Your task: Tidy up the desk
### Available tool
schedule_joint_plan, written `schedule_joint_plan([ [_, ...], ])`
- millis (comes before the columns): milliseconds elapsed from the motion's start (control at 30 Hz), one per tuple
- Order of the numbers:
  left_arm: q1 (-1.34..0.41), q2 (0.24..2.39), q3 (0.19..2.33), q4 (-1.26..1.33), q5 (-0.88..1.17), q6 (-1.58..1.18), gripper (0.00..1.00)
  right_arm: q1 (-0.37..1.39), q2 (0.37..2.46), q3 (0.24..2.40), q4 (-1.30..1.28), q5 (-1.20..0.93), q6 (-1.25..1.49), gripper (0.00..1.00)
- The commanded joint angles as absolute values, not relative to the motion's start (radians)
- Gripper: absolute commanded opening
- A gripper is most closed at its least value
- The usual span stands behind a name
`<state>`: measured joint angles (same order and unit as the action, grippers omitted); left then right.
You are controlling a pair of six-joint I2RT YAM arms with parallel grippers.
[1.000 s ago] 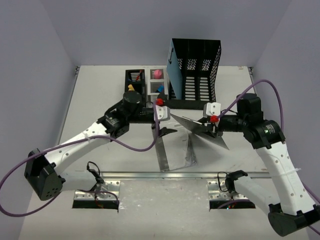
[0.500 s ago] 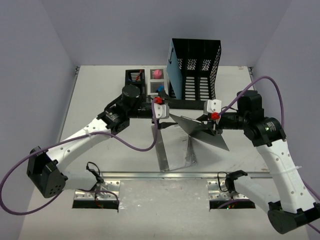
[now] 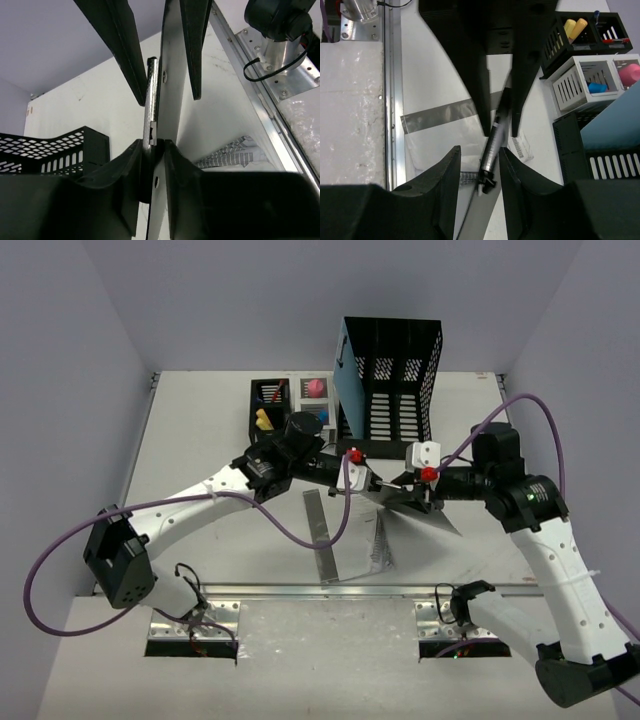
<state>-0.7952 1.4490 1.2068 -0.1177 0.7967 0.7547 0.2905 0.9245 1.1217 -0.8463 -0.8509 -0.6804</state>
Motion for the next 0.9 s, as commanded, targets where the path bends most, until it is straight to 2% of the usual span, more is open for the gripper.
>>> schedule_joint_plan([
  [0, -0.818, 1.451, 1.256, -0.087, 0.830, 0.766, 0.17, 0.293, 0.927, 1.118, -0.793, -0.881, -0.667, 0.01],
  [33, -0.818, 1.450, 1.253, -0.075, 0.822, 0.755, 0.03, 0.291, 0.927, 1.120, -0.790, -0.877, -0.663, 0.02],
  [67, -0.818, 1.447, 1.244, -0.046, 0.812, 0.721, 0.00, 0.291, 0.925, 1.118, -0.785, -0.871, -0.654, 0.12],
  [133, -0.818, 1.440, 1.239, -0.046, 0.792, 0.712, 0.00, 0.291, 0.920, 1.115, -0.775, -0.842, -0.640, 0.32],
  [167, -0.816, 1.436, 1.235, -0.054, 0.785, 0.706, 0.00, 0.291, 0.919, 1.112, -0.770, -0.832, -0.632, 0.48],
  [233, -0.816, 1.425, 1.226, -0.069, 0.784, 0.709, 0.00, 0.291, 0.910, 1.109, -0.765, -0.802, -0.627, 0.56],
  [400, -0.799, 1.396, 1.187, -0.090, 0.784, 0.707, 0.00, 0.293, 0.897, 1.121, -0.790, -0.759, -0.630, 0.64],
  [533, -0.776, 1.391, 1.181, -0.086, 0.798, 0.687, 0.00, 0.291, 0.894, 1.126, -0.827, -0.758, -0.649, 0.53],
  [633, -0.772, 1.388, 1.181, -0.087, 0.805, 0.686, 0.00, 0.291, 0.885, 1.120, -0.836, -0.756, -0.657, 0.52],
  [767, -0.769, 1.388, 1.181, -0.078, 0.810, 0.676, 0.00, 0.291, 0.882, 1.106, -0.830, -0.768, -0.655, 0.45],
  [867, -0.769, 1.388, 1.181, -0.074, 0.818, 0.677, 0.00, 0.291, 0.888, 1.095, -0.810, -0.775, -0.646, 0.44],
])
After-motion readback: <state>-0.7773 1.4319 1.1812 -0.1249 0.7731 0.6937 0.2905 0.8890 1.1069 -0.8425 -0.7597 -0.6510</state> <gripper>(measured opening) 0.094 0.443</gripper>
